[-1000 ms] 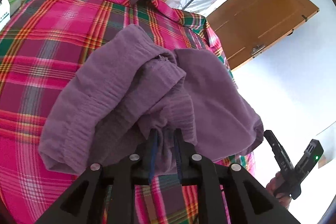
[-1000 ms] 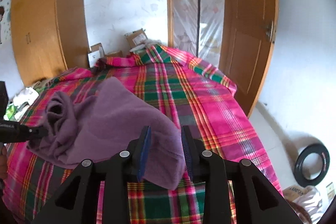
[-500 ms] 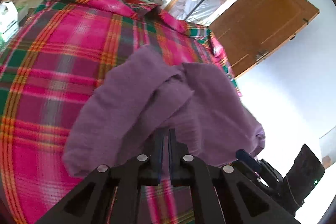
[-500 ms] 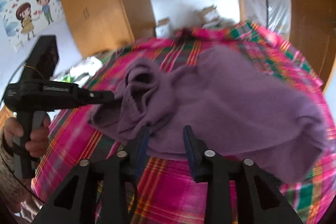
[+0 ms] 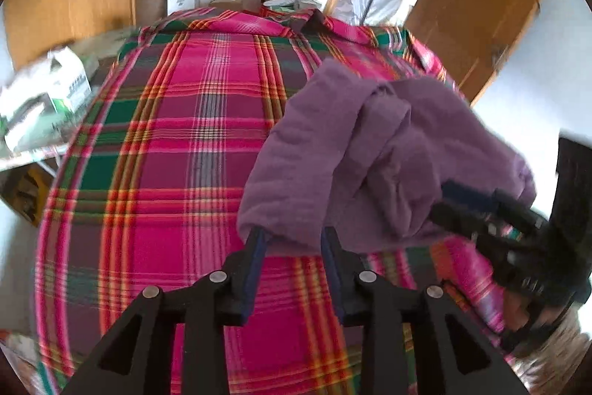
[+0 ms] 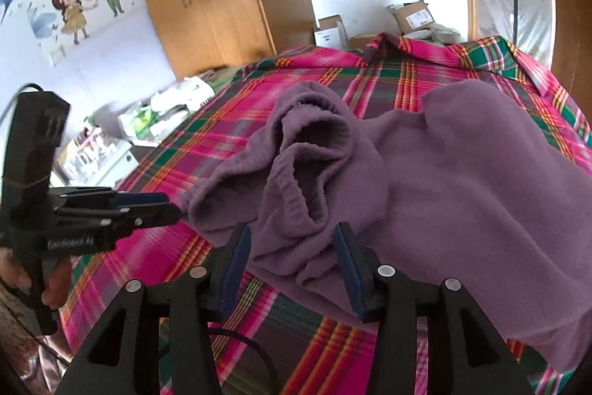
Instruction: Fold clothes
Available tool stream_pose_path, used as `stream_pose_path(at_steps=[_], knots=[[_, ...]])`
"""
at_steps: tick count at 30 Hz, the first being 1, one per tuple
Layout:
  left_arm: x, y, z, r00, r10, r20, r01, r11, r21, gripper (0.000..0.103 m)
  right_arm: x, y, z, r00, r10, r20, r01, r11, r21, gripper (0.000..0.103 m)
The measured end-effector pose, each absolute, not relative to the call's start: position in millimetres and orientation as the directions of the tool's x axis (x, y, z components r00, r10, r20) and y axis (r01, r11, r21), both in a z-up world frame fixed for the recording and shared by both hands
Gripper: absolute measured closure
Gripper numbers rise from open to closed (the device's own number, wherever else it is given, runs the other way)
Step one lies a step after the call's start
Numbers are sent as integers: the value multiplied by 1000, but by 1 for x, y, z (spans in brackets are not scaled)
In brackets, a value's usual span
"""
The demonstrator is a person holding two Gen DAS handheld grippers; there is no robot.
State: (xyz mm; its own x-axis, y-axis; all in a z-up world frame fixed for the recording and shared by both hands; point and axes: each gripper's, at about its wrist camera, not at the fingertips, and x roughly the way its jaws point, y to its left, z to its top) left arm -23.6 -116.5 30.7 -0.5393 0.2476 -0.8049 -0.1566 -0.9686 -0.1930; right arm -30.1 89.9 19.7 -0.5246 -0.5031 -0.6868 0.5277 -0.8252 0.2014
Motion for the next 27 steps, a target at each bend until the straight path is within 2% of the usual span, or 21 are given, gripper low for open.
stream_pose_path(at_steps=[7, 14, 22, 25, 26, 27], knots=[[-25, -100, 26, -566, 168, -807, -228, -973, -42, 71, -43, 97, 22, -552, -475, -685, 478, -854, 208, 54], [-24, -89, 27, -564, 205, -800, -274, -960, -53, 71, -43, 80, 22, -542, -476, -692, 533, -832, 154, 54], [-29, -75, 11, -542, 139, -829, -278, -961, 20, 71, -49, 78, 15, -527, -462, -714, 513, -842, 166, 54], [-35, -79, 11, -527, 156, -835, -257, -966, -18, 69, -50, 78, 15, -523, -460, -718, 509, -844, 170, 54], [-37, -81, 11, -522, 163, -837, -250, -968, -33, 69, -50, 78, 15, -525, -457, -717, 507, -845, 167, 54], [-39, -83, 12, -522, 171, -836, -241, -969, -48, 69, -50, 78, 16, -532, -448, -718, 504, -849, 157, 61]])
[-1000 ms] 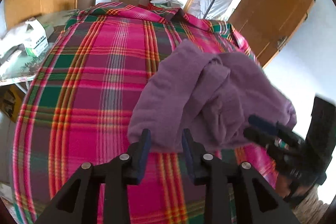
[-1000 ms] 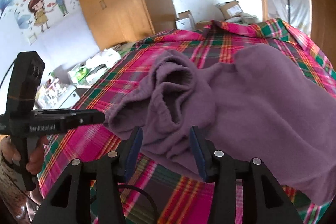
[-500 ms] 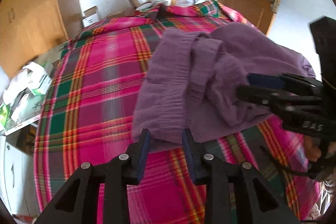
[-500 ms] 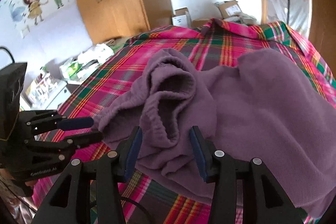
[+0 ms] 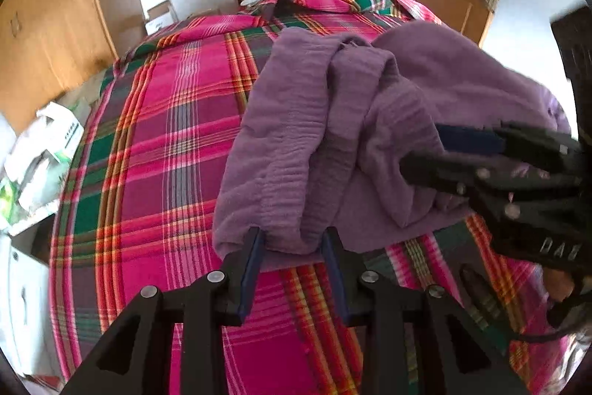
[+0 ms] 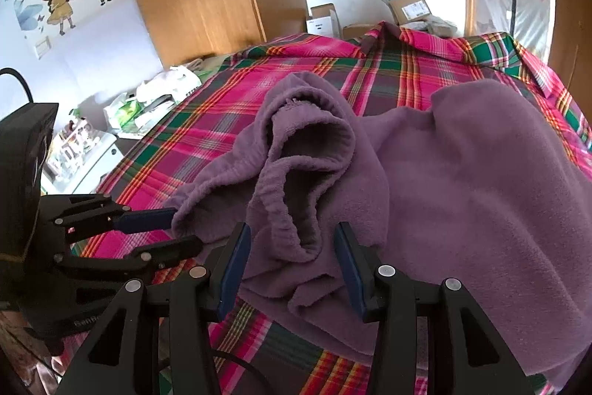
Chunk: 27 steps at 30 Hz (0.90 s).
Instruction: Fold clothes
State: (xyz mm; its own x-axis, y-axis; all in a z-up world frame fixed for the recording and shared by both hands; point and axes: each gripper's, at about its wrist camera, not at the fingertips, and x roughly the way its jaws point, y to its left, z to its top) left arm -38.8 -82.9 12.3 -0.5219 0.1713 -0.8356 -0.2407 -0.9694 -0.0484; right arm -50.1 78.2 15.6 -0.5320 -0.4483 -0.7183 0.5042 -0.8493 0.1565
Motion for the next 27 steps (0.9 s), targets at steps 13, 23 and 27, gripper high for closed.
stream_pose_path(at_steps=[13, 23, 27], knots=[[-43, -115, 29, -589, 191, -785, -136, -981, -136, 94, -48, 87, 41, -603, -434, -670, 506, -857, 100, 88], [-50, -131, 25, -597, 194, -779, -92, -980, -175, 93, -59, 99, 57, -710, -305, -635, 405, -914, -15, 97], [-46, -136, 25, -590, 229, -774, -91, -972, -217, 91, -65, 107, 56, -694, -307, -651, 397, -918, 11, 97]])
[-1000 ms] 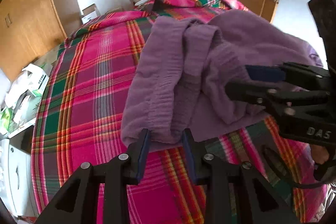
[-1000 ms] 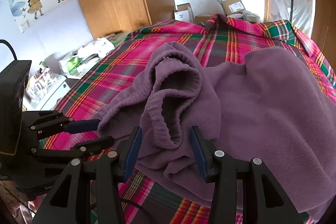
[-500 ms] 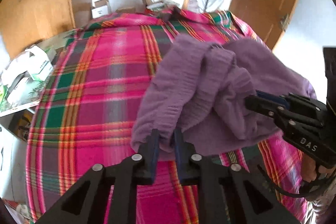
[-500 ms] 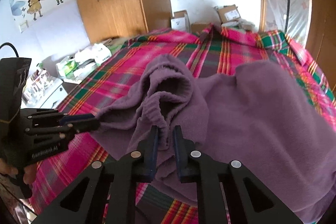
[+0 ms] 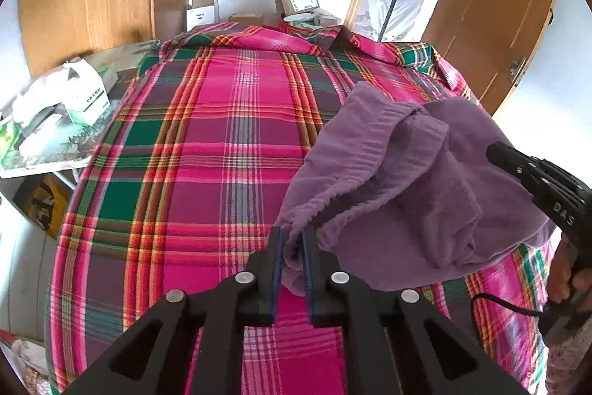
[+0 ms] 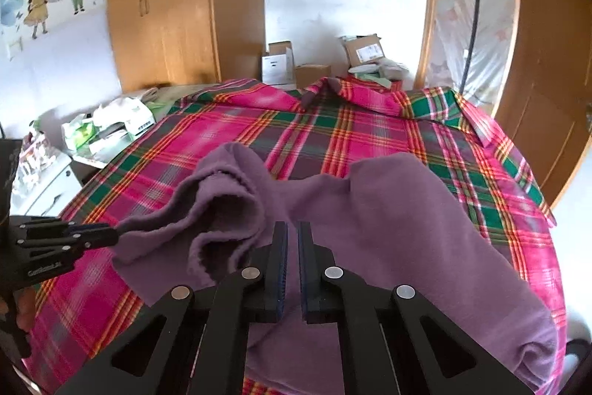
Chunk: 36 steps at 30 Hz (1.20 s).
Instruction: Fold clothes
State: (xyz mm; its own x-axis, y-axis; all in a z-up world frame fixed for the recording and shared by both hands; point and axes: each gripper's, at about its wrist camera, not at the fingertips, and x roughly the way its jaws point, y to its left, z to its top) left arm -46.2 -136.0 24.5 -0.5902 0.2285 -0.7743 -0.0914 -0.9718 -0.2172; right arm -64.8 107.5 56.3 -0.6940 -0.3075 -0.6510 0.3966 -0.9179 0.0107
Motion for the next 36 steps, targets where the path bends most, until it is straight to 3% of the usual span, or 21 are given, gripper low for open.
stream_pose_path(at_steps=[3, 8, 11, 14, 18, 29, 36], knots=[[-42, -140, 23, -576, 267, -773, -98, -961, -258, 79, -62, 113, 53, -663, -355, -659, 415, -907, 71, 97], [-31, -138, 23, -565, 293, -772, -133, -955, -265, 76, -45, 120, 42, -605, -458, -651, 466, -867, 176, 90], [-25, -128, 20, -563, 275, -779, -167, -961, -218, 76, -34, 113, 38, -580, -502, -642, 509, -839, 196, 68], [-25, -122, 14, -555, 240, -796, -160, -970, -181, 76, -30, 103, 35, -579, -496, -647, 522, -835, 173, 66], [-24, -118, 12, -565, 217, -796, -162, -975, -152, 76, -30, 92, 31, -611, -444, -655, 521, -849, 90, 56], [-33, -110, 7, -591, 164, -790, -204, -978, -51, 76, -35, 78, 21, -624, -394, -675, 529, -848, 6, 55], [-41, -114, 16, -627, 155, -764, -174, -983, -56, 76, -36, 77, 21, -629, -393, -671, 526, -850, 4, 55]])
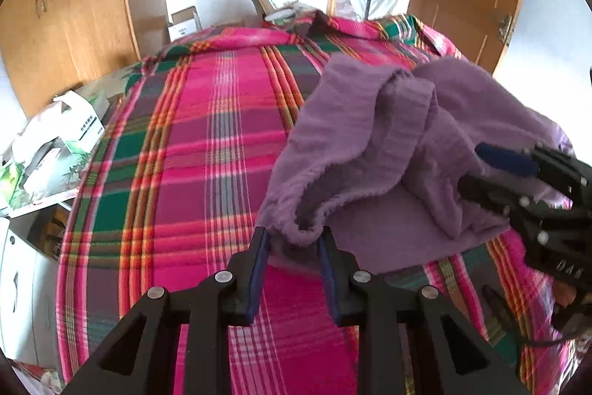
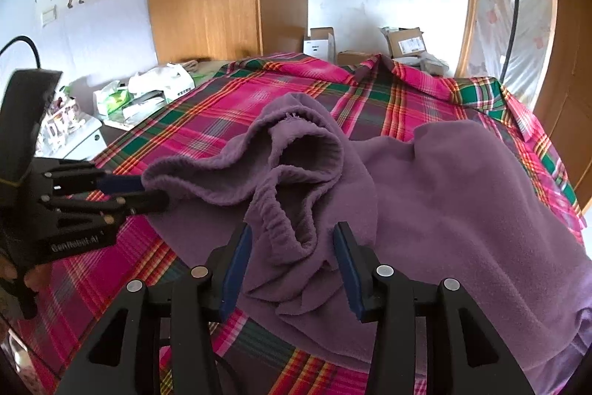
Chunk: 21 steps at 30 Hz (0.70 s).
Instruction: Fold clothes
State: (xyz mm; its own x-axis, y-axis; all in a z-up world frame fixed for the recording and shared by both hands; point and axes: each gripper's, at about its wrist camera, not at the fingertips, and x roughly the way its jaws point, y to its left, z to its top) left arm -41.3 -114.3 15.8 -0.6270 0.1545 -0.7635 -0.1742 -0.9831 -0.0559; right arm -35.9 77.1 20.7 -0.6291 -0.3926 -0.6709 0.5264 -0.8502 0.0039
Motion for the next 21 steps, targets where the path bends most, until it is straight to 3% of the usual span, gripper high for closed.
stream_pose_path(at_steps=[5, 13, 16, 18, 21], knots=[[-43, -123, 17, -655, 139, -743, -156, -987, -47, 76, -37, 77, 21, -629, -396, -669, 522, -853, 13, 55], [-50, -127, 3, -630, 302, -716, -240, -952, -191, 69, -36, 78, 20, -627, -402, -667, 516, -856, 31, 55], [-46, -120, 7, -647, 284, -708, -255, -955, -150, 67, -36, 78, 20, -626, -403, -668, 515, -856, 33, 55], [-43, -112, 10, -662, 275, -697, -278, -954, -112, 55, -36, 77, 20, -626, -402, -669, 515, -857, 33, 55], [-45, -108, 10, -659, 268, -703, -290, -953, -91, 52, -36, 77, 20, -626, -401, -669, 514, -857, 33, 55]])
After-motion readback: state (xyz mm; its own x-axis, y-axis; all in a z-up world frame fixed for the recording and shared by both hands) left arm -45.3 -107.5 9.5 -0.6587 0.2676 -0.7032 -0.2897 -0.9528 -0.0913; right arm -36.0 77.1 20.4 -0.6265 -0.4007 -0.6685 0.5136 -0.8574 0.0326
